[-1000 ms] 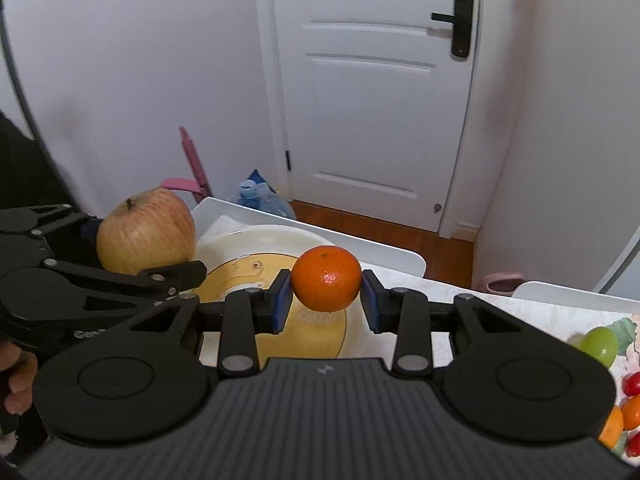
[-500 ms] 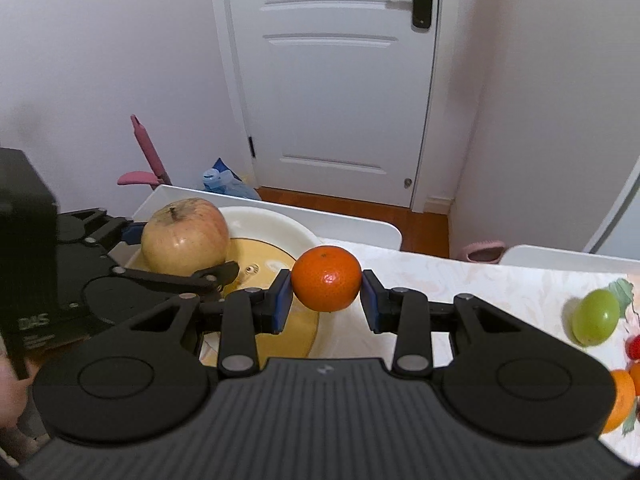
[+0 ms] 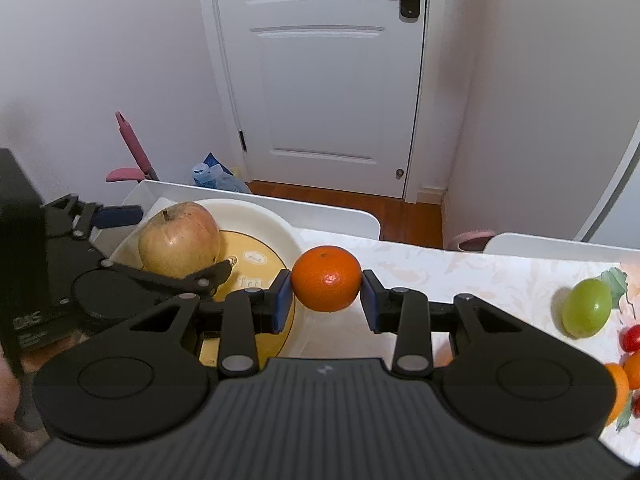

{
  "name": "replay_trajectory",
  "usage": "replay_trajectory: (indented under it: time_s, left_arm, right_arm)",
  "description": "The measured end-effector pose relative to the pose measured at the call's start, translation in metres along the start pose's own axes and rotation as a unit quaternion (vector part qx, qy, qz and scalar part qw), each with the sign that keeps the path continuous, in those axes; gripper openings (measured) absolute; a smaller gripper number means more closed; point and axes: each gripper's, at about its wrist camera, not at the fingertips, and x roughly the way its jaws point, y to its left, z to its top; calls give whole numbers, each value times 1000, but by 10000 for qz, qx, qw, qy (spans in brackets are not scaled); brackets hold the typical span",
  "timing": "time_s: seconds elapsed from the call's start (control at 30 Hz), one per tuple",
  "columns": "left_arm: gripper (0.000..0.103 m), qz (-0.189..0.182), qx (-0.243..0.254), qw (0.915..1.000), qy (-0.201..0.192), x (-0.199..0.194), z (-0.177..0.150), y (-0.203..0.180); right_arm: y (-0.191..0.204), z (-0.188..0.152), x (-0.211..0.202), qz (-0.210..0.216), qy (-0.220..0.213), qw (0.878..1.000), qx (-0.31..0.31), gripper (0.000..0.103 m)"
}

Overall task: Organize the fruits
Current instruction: 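Carry the apple and mandarin into the duck bowl and open both tools, then move the left tool to the brown kiwi and grasp it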

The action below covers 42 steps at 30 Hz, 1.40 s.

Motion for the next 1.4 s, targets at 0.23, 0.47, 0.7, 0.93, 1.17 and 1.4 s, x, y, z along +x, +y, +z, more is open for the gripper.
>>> replay_trajectory:
  time_s: [0.23,0.47,0.7,0.93,1.17,1.4]
  left_arm:
    - [103,23,-562,9982,230,-28,-10,15]
    - [103,198,-1069,9934,372,-55,-22,32]
    - [103,336,-1218,9914,341,-68,-26,43]
    - [103,318,-1171,9919,371,-67,-28,44]
    - [103,252,-1122,9927,365,-69,-28,41]
    - [103,222,-1065,9935,322,-79,-23,37]
  right_arm:
    - [6,9,7,228,5,9988,-430,51]
    - [22,12,29,521,19,9917,-1173,51]
    - [40,5,63,698,114,9828,-1706,51]
    - [46,-1,74,744,50,9800,-1844,62]
    - [47,-7,54,450,-199,9792,-1970,103]
    - [39,-6,31,406,-94,9877,-1504,103]
